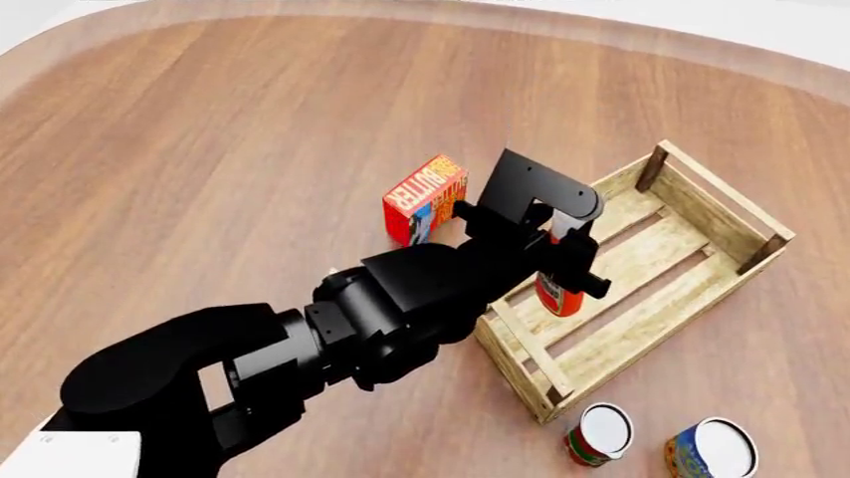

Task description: Pick up the ketchup, and put it in the wooden tray.

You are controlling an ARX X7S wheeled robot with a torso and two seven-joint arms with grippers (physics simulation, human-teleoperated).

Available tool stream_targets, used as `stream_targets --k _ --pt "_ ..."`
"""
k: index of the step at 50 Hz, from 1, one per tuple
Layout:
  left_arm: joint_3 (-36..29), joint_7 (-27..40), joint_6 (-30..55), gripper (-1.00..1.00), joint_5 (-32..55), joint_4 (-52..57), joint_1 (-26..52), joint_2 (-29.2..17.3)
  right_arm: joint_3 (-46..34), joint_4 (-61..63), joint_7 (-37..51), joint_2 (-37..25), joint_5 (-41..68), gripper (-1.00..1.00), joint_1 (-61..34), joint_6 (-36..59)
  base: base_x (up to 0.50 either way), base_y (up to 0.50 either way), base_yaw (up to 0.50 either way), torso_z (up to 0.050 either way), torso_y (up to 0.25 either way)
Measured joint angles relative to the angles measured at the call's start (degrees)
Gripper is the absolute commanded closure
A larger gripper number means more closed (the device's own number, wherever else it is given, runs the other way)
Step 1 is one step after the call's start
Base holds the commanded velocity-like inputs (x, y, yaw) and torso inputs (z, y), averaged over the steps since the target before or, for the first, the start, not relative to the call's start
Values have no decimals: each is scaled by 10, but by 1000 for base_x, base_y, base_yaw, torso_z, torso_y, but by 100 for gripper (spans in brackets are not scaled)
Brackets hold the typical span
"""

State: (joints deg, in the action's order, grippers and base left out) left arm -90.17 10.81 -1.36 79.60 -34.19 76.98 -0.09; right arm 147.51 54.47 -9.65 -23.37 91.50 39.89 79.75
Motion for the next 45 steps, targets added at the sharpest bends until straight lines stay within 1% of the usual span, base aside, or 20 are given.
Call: stream_targets --k 18,19,45 --pt "0 -5 5 100 -6 -3 -11 0 -2 0 3 2 0 -100 5 0 0 0 0 0 0" --pt "0 -5 5 -100 -7 -3 -11 0 -3 0 3 2 0 -100 5 0 0 0 0 0 0" --pt "7 -6 4 -100 -14 -3 -14 1 -3 1 1 2 -3 -100 6 0 0 0 0 0 0"
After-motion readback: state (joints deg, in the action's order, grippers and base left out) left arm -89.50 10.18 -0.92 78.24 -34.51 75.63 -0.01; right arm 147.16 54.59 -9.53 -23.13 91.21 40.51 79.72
